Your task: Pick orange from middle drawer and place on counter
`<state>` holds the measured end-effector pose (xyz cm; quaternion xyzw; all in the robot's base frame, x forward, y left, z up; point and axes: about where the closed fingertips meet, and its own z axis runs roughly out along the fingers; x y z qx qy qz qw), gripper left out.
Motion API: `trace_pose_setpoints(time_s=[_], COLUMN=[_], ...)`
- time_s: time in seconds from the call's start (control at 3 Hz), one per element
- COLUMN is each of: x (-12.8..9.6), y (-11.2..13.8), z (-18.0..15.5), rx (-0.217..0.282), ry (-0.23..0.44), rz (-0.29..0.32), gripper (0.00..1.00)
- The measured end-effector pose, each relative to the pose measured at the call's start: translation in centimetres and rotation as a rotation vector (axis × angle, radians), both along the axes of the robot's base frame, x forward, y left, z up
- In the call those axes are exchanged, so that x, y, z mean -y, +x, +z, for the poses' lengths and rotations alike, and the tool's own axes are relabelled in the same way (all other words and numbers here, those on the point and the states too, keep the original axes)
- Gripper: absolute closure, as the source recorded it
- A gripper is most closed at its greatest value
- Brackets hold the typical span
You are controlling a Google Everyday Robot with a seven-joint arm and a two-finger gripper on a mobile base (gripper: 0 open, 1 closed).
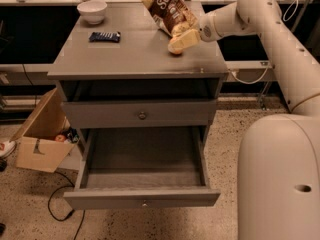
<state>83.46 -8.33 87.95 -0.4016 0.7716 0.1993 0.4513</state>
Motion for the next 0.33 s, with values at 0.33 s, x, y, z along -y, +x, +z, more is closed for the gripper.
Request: trace_pose_setpoints(time_s=[0.33], x=[3.59], y=[-2.62], z=[4.38], rx=[0.126], ry=[-0.039], rz=[-0.044], gripper=[0.0])
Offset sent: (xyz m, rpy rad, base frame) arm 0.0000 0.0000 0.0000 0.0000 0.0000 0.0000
